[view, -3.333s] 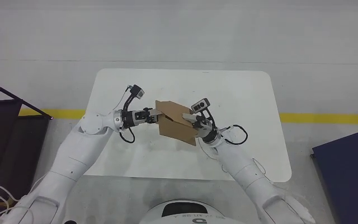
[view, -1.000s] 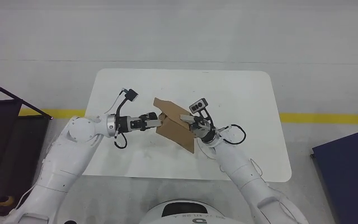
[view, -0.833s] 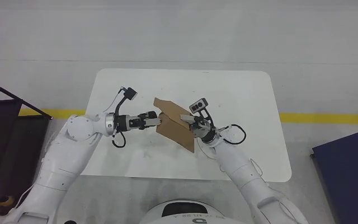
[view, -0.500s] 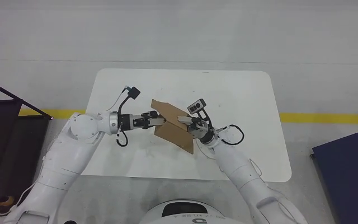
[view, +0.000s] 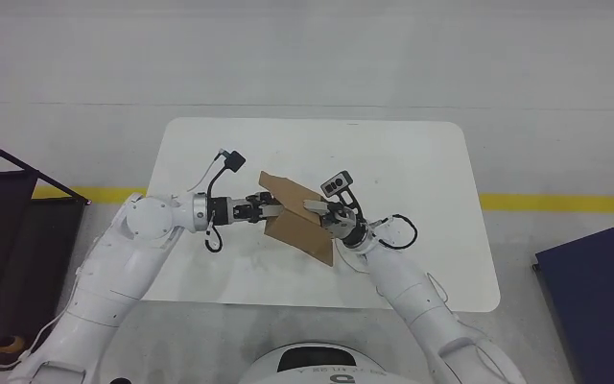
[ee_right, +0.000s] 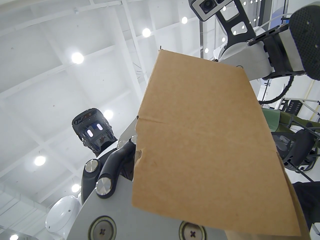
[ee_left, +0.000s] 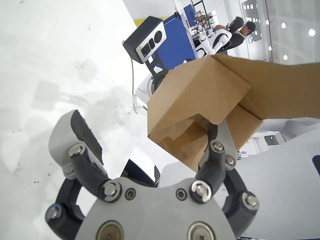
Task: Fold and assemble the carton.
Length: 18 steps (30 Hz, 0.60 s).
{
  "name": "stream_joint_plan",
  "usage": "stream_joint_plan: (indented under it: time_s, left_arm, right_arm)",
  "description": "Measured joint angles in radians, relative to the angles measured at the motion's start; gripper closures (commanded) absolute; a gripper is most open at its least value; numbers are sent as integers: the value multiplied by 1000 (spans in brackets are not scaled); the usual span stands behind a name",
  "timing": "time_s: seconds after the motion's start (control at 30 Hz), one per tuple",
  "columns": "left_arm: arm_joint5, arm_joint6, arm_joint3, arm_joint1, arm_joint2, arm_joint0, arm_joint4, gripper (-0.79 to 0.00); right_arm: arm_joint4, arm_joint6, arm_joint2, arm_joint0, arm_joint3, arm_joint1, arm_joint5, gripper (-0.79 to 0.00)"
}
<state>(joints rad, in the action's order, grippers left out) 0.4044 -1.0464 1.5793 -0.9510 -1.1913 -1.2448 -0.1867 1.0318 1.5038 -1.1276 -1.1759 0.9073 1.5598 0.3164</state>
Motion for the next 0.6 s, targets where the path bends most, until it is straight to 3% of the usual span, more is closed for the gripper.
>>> stream_joint_plan:
  time_s: [0.23, 0.6]
  left_arm:
    - [44, -17, 21, 6, -36, -26, -72, -785]
    - [78, -51, 33, 31, -168, -91, -163, -785]
  right_arm:
    - [-1, 3, -9, -2, 1, 2, -3, 0]
    - [-2, 13, -29, -16, 23, 1, -13, 0]
